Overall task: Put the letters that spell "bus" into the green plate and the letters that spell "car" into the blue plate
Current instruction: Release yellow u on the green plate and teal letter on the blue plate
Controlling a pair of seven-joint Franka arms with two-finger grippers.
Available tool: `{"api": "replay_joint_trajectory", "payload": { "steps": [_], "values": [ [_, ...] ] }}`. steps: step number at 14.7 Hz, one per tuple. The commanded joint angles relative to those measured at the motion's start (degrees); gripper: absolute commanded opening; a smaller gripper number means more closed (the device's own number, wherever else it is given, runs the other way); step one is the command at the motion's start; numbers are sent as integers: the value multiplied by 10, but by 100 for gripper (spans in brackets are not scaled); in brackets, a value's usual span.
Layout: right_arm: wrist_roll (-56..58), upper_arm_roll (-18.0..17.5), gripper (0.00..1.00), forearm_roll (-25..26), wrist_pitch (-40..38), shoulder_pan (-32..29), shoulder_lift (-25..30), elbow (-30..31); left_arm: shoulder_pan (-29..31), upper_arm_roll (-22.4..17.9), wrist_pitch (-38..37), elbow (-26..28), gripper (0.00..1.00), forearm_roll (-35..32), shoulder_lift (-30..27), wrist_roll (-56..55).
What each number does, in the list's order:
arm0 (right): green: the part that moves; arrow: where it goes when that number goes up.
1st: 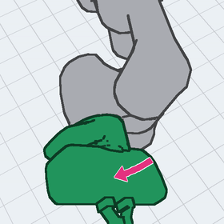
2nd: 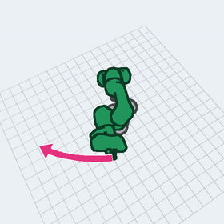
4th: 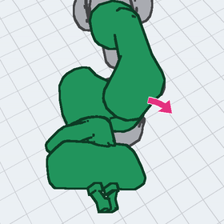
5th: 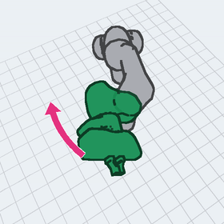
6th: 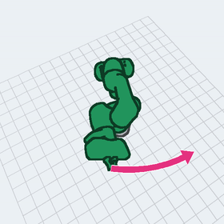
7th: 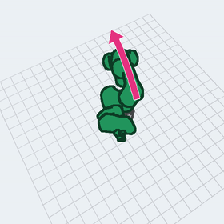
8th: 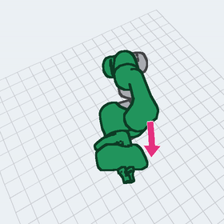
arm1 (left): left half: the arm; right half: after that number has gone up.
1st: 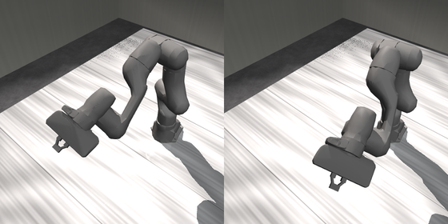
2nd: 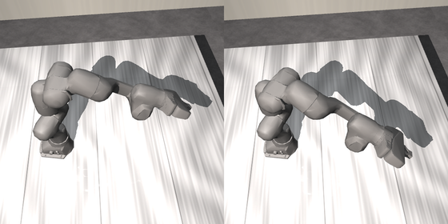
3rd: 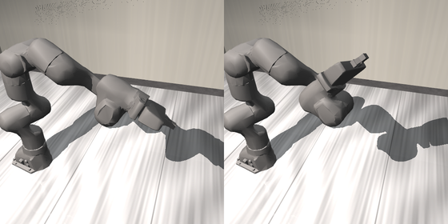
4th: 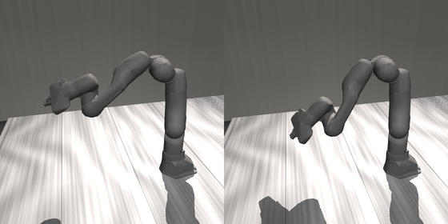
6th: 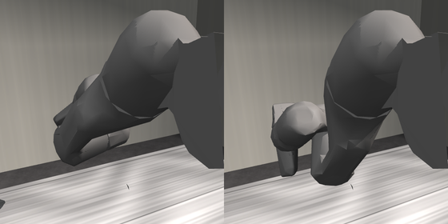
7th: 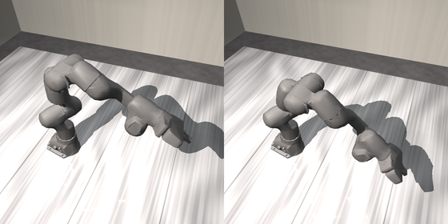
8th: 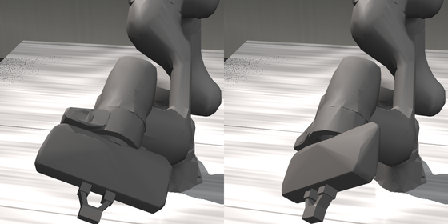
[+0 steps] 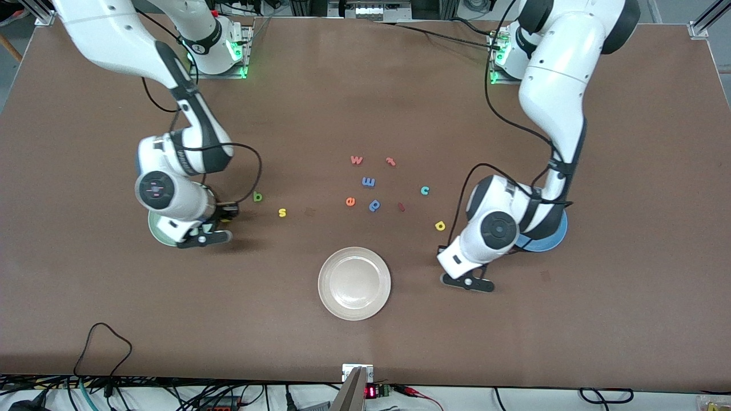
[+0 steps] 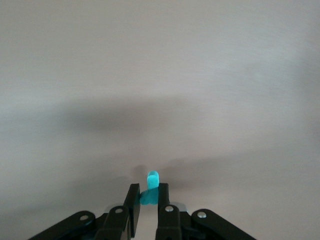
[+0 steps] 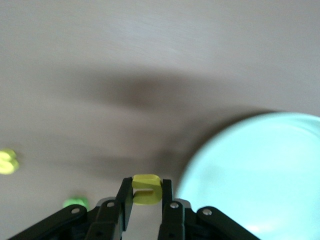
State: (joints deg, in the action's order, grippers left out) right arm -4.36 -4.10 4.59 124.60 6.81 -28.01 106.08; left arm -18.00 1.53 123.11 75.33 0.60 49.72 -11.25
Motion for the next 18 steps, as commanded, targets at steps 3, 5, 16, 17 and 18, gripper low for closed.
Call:
{"api": "replay_joint_trajectory", "payload": {
  "steps": [3, 5, 16, 17, 18],
  "values": [
    [43, -6, 12, 3, -13, -77, 11, 26, 60, 7, -117, 83, 1, -13, -101, 10],
    [43, -6, 51, 14, -6, -80, 9, 26, 87, 4, -112, 156, 1, -13, -139, 51],
    [-12, -94, 92, 9, 29, -59, 38, 79, 147, 11, -15, 313, 100, -12, -212, 121],
    [-44, -100, 84, 9, 41, -50, 39, 89, 146, 14, -24, 311, 100, -12, -216, 118],
    [-73, -100, 83, 11, 48, -33, 38, 92, 144, 15, -30, 309, 100, -12, -219, 118]
  ]
}}
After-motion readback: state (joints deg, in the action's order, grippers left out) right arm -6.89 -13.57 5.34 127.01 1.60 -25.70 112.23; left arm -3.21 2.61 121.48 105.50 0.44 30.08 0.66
